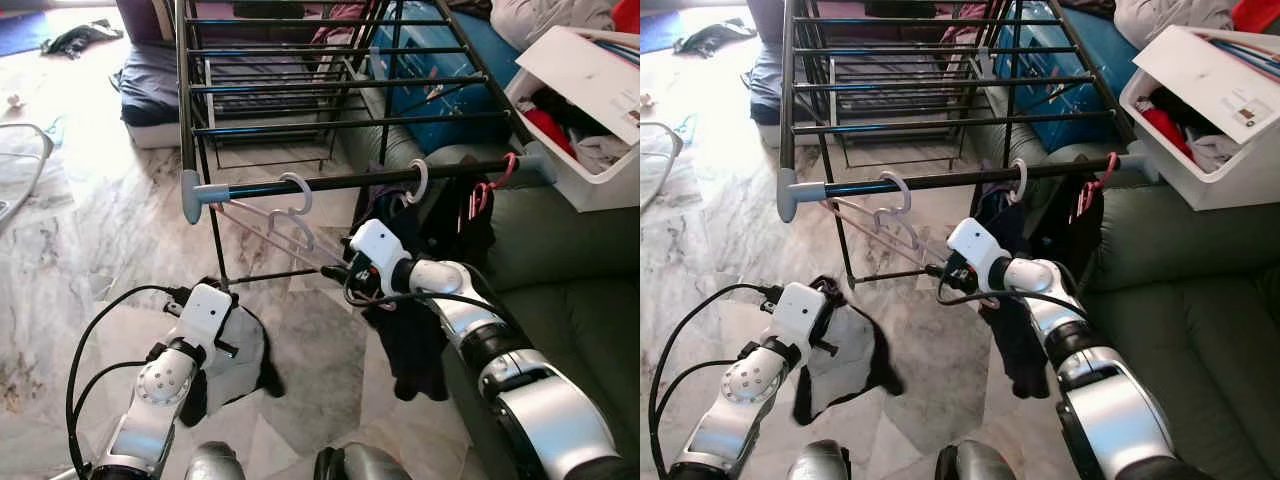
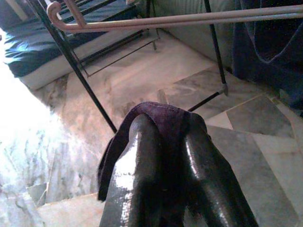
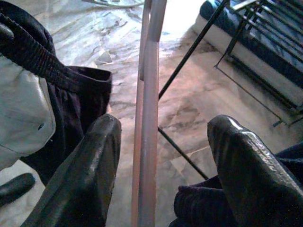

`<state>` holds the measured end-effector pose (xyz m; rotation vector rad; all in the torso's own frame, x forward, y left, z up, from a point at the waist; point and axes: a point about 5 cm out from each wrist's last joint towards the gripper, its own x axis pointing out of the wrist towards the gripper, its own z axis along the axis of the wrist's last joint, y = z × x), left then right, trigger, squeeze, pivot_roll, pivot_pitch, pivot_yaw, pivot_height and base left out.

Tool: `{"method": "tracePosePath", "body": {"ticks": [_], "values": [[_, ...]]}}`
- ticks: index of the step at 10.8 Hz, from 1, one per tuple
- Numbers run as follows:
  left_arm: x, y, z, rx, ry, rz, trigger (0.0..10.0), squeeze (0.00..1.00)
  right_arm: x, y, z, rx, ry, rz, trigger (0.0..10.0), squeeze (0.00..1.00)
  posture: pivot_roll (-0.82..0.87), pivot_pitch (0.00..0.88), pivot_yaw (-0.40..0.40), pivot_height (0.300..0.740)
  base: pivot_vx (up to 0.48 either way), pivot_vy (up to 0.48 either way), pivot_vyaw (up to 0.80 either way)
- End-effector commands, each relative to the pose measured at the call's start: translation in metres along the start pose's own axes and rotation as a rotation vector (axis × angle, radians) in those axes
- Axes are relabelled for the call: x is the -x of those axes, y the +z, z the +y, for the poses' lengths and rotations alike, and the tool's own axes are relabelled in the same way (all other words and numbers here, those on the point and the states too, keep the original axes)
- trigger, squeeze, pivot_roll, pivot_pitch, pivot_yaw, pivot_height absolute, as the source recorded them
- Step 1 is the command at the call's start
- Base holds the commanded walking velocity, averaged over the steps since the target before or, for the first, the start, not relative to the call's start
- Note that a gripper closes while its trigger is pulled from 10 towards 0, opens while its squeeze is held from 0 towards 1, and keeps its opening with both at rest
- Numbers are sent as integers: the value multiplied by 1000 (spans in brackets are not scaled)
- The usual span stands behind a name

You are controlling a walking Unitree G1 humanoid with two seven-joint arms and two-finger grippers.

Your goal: Hang hanger

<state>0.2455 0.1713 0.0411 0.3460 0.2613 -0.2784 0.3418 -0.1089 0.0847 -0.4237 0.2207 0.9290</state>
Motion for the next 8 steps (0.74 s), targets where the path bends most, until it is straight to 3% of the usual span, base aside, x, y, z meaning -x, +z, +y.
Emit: {"method": "tracePosePath", "body": {"ticks": [1, 2, 3, 5, 8], "values": [[0, 5, -1, -9, -2, -20, 10000, 0, 0, 4, -5, -2, 14, 3, 941, 0, 16, 90, -107, 740, 0, 0, 0], [-1, 6, -4, -8, -12, -21, 10000, 0, -3, 5, -4, -4, 47, 17, 0, 0, 19, 91, -109, 740, 0, 0, 0], [-1, 6, -5, -9, -14, -21, 10000, 0, -5, 6, -4, -6, 47, 22, 588, 0, 19, 91, -109, 740, 0, 0, 0], [0, 5, -6, -9, -19, -17, 10000, 0, -10, 9, 0, -14, 90, 31, 0, 0, 26, 93, -115, 740, 0, 0, 0], [0, 5, -7, -9, -21, -17, 10000, 0, -12, 9, 2, -13, 121, 37, 0, 0, 25, 94, -118, 740, 0, 0, 0]]}}
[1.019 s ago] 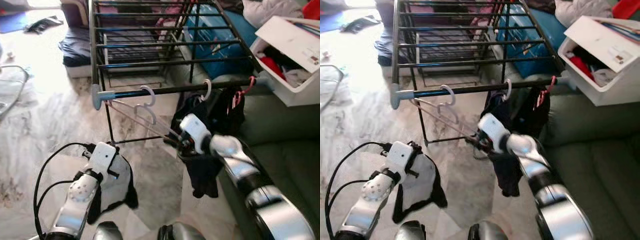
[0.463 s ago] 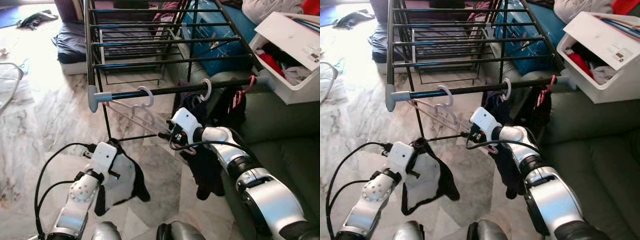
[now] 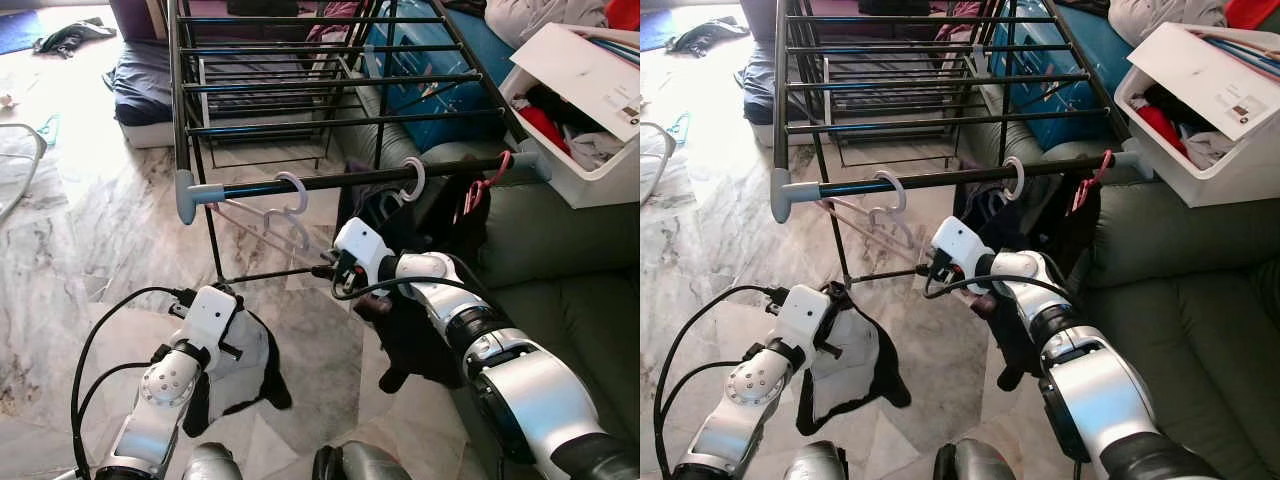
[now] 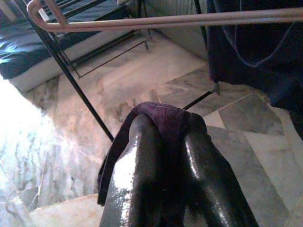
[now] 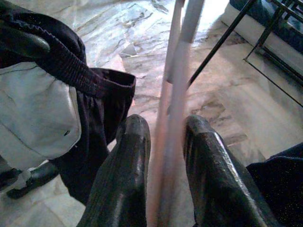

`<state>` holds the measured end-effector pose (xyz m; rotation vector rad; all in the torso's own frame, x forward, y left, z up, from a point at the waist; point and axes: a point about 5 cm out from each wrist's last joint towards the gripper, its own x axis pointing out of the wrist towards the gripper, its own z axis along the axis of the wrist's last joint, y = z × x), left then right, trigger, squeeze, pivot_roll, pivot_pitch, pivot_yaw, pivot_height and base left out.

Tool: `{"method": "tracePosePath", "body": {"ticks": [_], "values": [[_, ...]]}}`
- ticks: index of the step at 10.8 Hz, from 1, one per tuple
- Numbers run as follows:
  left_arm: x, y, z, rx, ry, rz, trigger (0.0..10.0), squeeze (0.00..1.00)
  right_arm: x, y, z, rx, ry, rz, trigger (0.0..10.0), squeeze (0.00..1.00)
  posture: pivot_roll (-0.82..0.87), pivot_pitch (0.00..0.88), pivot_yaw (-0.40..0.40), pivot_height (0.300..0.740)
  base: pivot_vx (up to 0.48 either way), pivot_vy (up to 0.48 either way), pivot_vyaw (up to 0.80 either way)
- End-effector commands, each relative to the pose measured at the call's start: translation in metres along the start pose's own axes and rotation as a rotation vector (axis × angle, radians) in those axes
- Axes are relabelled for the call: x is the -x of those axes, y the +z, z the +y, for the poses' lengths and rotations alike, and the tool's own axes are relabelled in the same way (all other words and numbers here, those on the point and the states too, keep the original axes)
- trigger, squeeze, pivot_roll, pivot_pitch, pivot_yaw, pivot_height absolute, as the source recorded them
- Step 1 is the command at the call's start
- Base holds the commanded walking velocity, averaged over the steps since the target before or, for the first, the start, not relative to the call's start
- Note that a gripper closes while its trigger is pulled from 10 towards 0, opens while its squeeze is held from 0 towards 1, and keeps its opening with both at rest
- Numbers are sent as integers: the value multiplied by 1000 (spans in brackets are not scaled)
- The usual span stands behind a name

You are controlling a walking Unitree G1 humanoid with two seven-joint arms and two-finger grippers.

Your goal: Hang hanger

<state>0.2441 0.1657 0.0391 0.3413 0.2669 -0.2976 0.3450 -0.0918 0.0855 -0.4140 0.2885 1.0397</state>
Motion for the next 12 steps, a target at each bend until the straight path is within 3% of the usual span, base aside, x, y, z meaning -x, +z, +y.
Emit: {"method": "tracePosePath", "body": {"ticks": [1, 5, 6, 8, 10, 12], "values": [[0, 5, -3, -11, -5, -19, 10000, 0, 3, 0, -4, 4, 2, 4, 0, 0, 23, 93, -119, 740, 0, 0, 0], [-1, 5, -4, -10, -5, -20, 10000, 0, 2, -1, -2, 6, 4, 9, 0, 0, 21, 89, -123, 740, 0, 0, 0], [-1, 4, -5, -10, -5, -18, 10000, 0, 1, 2, -5, -17, -43, -19, 1373, 0, 17, 75, -122, 740, 0, 0, 0], [-3, 3, -7, -11, -9, -15, 10000, 0, 1, 2, -6, -58, -80, -44, 0, 0, 19, 46, -122, 740, 0, 0, 0], [-9, 5, -3, -22, 5, -21, 10000, 0, 1, 4, -15, -159, -258, -82, 0, 0, 23, 17, -115, 740, 0, 0, 0], [-11, 3, 2, -27, 40, -16, 10000, 0, 13, 0, -28, -288, -448, -150, 0, 0, 15, 0, -105, 740, 0, 0, 0]]}}
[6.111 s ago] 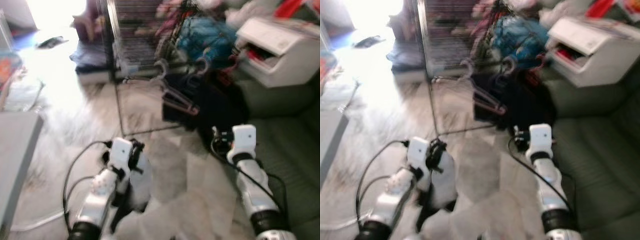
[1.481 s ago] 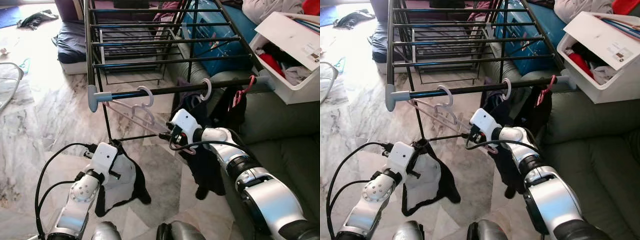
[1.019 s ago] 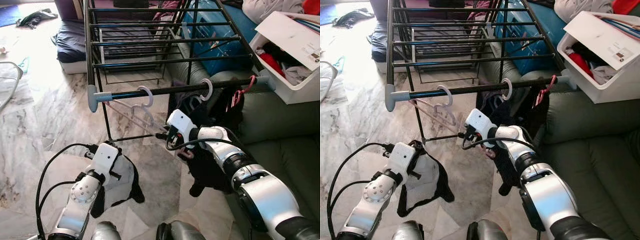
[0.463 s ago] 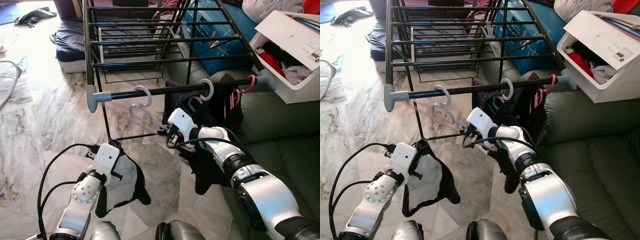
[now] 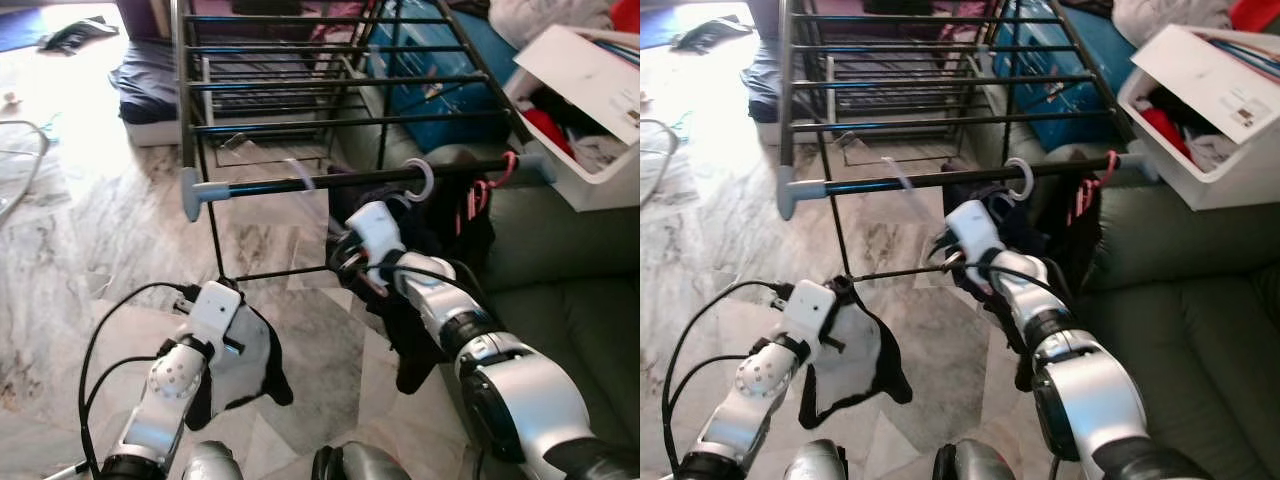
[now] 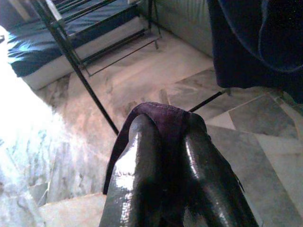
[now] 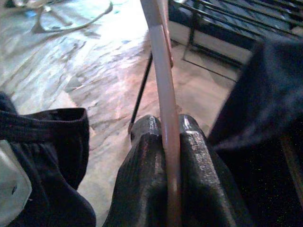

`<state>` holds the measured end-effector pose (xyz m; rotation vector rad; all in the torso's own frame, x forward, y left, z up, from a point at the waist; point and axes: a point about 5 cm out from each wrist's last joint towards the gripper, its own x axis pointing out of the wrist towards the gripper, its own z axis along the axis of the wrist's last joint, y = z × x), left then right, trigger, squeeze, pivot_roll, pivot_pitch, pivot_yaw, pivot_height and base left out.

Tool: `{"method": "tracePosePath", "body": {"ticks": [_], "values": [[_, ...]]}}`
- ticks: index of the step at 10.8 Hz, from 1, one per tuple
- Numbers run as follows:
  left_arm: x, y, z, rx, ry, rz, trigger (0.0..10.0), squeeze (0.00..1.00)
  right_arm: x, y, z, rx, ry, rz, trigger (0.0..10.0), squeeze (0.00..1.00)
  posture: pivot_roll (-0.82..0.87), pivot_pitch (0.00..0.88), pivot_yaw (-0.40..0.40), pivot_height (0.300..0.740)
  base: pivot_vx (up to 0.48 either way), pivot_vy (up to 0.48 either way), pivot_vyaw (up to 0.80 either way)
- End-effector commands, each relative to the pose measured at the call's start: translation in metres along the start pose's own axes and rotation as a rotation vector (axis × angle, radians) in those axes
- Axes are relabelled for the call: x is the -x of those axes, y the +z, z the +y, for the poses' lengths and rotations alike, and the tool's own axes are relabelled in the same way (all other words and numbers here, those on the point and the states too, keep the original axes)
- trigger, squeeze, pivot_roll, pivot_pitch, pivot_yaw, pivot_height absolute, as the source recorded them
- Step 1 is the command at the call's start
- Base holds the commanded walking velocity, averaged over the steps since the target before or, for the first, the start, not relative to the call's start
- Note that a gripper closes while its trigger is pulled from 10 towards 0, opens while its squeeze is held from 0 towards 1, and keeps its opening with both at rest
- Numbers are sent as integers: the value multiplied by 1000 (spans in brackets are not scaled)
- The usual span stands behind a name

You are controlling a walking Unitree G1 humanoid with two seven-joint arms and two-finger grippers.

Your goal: Hang hanger

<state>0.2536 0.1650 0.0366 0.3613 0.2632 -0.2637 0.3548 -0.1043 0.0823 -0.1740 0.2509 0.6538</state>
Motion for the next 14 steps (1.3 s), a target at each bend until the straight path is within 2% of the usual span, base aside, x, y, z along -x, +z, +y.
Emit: {"method": "tracePosePath", "body": {"ticks": [1, 2, 3, 4, 5, 6, 8, 10, 12, 14], "values": [[-2, 3, 0, -5, 6, -20, 10000, 0, 6, 12, -18, -68, -107, -91, 941, 0, 9, 0, -104, 740, 0, 0, 0], [-5, 4, -3, 21, -1, -17, 10000, 0, 13, 5, -20, -164, -181, -135, 10000, 0, 5, 0, -105, 740, 0, 0, 0], [-7, 7, -7, 34, -4, -22, 10000, 0, 20, -2, -15, -236, -228, -170, 10000, 0, 7, 0, -108, 740, 0, 0, 0], [-8, 9, -7, 45, -13, -33, 10000, 0, 28, -12, -2, -283, -278, -207, 10000, 0, 7, 0, -99, 740, 0, 0, 0], [-7, 10, -6, 43, -17, -37, 10000, 0, 31, -19, 5, -330, -293, -189, 10000, 0, -1, 0, -86, 740, 0, 0, 0], [-6, 10, -7, 35, -43, -46, 10000, 0, 45, -37, 19, -387, -355, -158, 10000, 0, -13, 0, -72, 740, 0, 0, 0], [-10, 14, -8, 19, -50, -65, 10000, 0, 62, -36, 24, -241, -368, -178, 10000, 0, -34, 0, -61, 740, 0, 0, 0], [-14, 17, -8, 23, -46, -74, 10000, 0, 68, -15, 26, -143, -251, -258, 10000, 0, -34, 0, -64, 740, 0, 0, 0], [-12, 16, -9, 26, -46, -74, 10000, 0, 75, -12, 26, -168, -237, -272, 10000, 0, -33, 0, -70, 740, 0, 0, 0], [-12, 14, -11, 27, -52, -70, 10000, 0, 79, -30, 26, -177, -257, -176, 10000, 0, -38, 0, -70, 740, -240, 0, 0]]}}
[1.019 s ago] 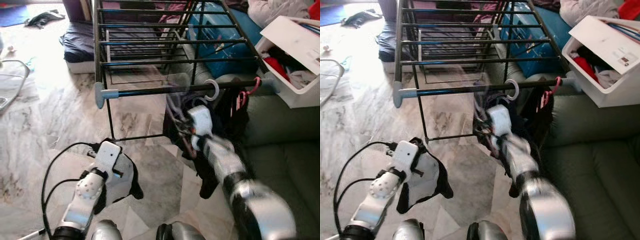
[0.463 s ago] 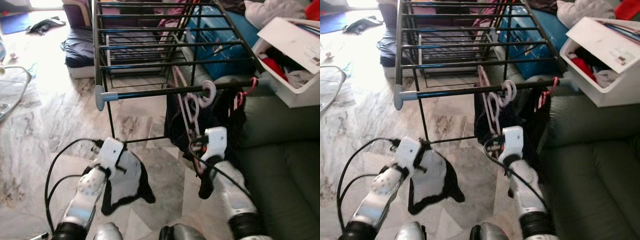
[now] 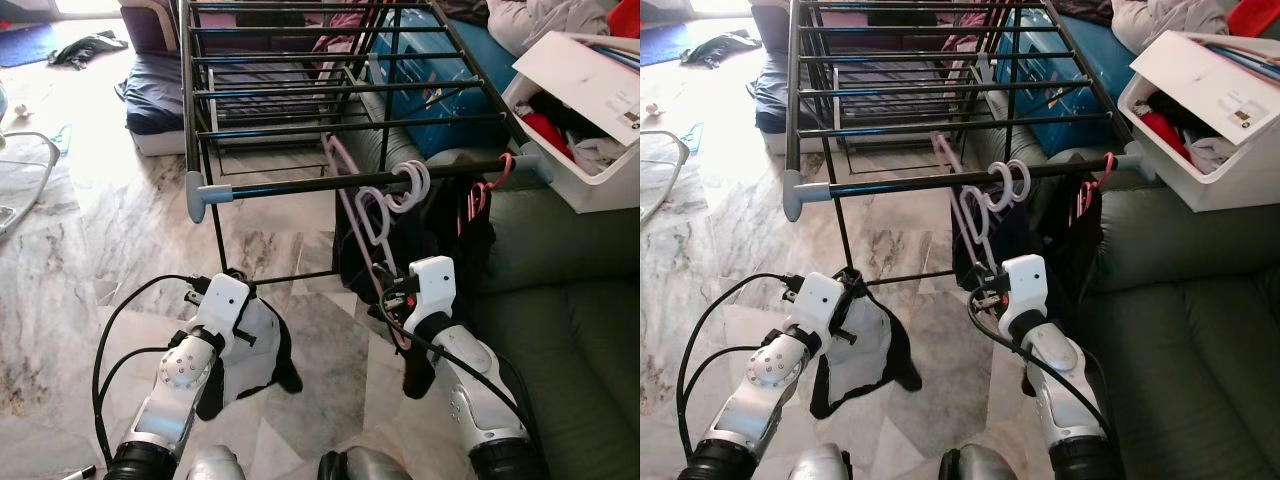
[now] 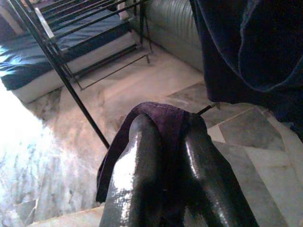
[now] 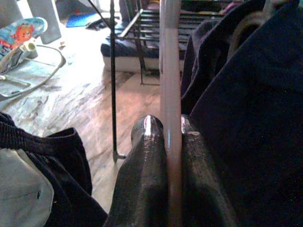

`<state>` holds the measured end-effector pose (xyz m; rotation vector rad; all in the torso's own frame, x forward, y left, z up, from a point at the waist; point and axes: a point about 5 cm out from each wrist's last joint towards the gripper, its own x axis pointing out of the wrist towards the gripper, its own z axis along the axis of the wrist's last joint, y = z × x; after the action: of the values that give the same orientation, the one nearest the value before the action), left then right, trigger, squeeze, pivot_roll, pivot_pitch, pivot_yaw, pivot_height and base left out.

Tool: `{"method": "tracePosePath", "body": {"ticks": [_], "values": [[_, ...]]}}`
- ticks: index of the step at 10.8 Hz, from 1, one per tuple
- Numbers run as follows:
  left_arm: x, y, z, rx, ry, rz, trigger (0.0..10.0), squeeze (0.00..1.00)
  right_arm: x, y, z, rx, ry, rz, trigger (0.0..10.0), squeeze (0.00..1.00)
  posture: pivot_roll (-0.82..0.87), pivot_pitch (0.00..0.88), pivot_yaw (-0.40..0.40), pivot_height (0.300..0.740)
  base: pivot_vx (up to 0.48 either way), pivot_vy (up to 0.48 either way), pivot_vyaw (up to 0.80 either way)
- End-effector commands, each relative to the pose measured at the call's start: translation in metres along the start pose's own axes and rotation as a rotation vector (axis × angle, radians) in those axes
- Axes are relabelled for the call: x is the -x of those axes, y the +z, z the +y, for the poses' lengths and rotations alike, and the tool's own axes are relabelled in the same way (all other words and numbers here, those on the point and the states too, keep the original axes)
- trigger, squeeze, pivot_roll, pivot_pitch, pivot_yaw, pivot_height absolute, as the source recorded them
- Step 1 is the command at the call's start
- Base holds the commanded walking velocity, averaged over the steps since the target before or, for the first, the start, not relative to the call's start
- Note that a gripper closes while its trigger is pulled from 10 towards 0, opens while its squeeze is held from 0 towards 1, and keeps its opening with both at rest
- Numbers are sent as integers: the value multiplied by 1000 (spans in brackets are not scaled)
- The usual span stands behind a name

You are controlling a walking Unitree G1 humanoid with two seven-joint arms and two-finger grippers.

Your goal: Hang hanger

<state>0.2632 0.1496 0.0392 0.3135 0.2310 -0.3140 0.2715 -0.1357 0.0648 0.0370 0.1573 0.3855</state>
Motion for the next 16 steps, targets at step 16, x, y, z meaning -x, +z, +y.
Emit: {"method": "tracePosePath", "body": {"ticks": [16], "values": [[-6, 6, -4, -7, -39, -28, 10000, 0, -6, -5, -19, 41, -163, 74, 10000, 0, -43, 0, -69, 740, -267, 0, 0]]}}
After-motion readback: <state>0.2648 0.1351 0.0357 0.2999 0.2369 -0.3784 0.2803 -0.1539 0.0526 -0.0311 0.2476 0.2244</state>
